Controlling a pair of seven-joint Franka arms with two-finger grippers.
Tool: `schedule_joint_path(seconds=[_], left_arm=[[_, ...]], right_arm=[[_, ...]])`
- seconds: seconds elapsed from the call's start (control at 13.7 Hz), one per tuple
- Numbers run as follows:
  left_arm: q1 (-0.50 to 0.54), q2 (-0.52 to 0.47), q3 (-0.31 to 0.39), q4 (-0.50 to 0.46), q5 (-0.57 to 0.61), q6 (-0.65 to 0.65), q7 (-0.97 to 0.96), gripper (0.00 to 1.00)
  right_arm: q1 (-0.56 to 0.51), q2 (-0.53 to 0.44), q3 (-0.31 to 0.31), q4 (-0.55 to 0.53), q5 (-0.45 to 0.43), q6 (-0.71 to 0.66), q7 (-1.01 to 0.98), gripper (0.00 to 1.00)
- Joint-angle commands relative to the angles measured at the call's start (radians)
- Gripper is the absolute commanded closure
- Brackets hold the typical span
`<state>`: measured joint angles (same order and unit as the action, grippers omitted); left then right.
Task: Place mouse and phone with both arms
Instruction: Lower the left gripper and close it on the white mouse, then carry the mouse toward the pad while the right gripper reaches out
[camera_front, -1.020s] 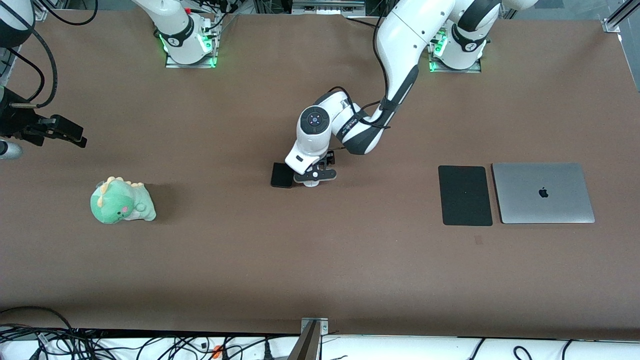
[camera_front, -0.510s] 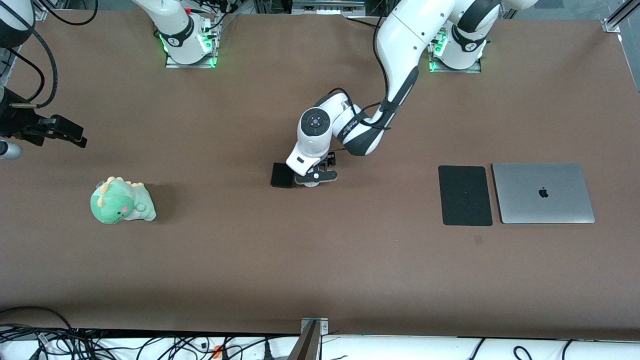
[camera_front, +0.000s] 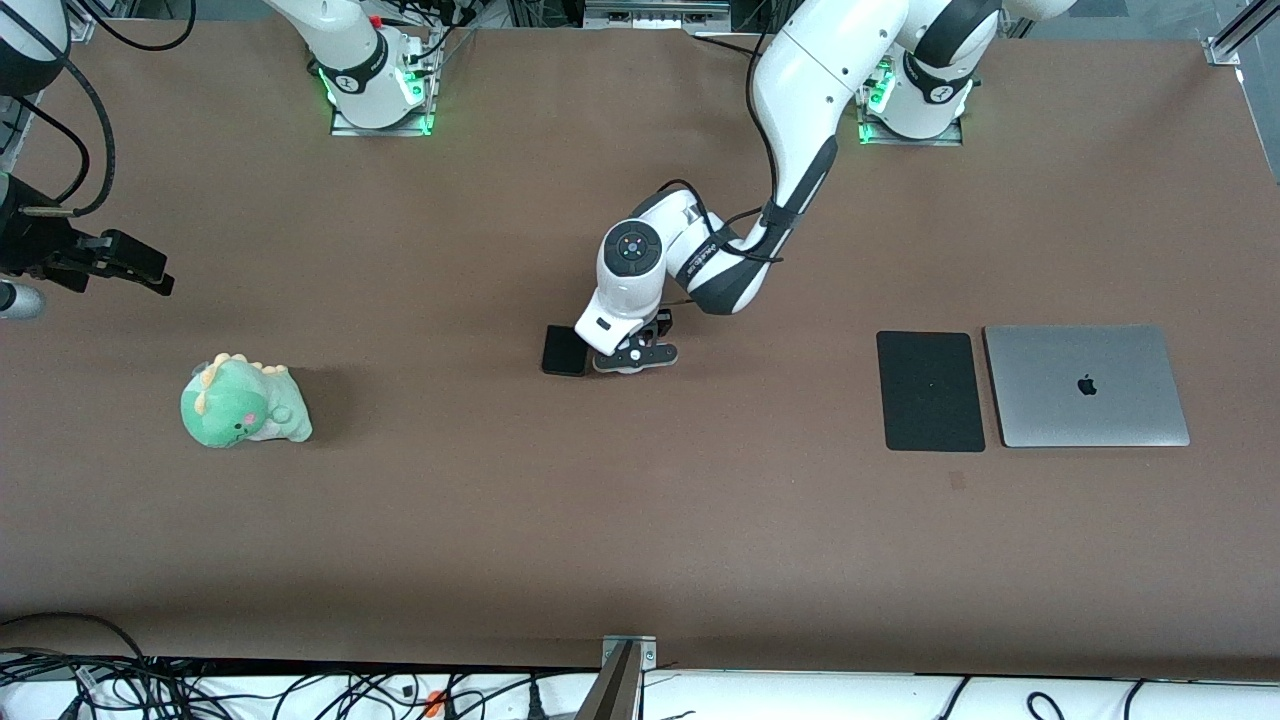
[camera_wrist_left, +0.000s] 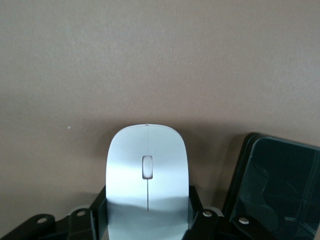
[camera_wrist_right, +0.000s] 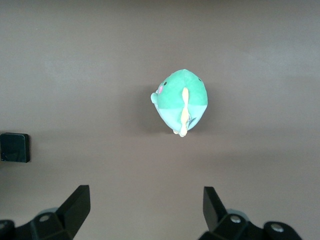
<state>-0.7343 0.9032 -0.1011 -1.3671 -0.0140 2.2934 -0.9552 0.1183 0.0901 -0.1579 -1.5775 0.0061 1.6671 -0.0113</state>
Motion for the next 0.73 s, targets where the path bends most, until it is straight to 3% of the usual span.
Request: schedule_joint_path(seconds=[0.0, 0.22, 0.44, 0.66], left_arm=[[-0.008, 0.003, 0.021, 0.052, 0.016, -0.022, -0.016, 0.5], [-0.002, -0.041, 0.076, 0.054, 0.016, -0.086, -0.014, 0.5], [0.006, -0.121, 0.174, 0.04, 0.016, -0.17, 0.007, 0.48], [0.161, -0.223, 0.178, 0.01, 0.0, -0.264, 0.196, 0.46]], right_arm=[[-0.006, 0.011, 0.006, 0.024, 0.0, -0.021, -0.009, 0.0], [-0.006, 0.011, 0.006, 0.024, 0.0, -0.021, -0.009, 0.0], [-0.005, 0.017, 0.006, 0.024, -0.001, -0.023, -0.015, 0.0], [0.0, 0.033, 0.008, 0.019, -0.006, -0.032, -0.012, 0.0]])
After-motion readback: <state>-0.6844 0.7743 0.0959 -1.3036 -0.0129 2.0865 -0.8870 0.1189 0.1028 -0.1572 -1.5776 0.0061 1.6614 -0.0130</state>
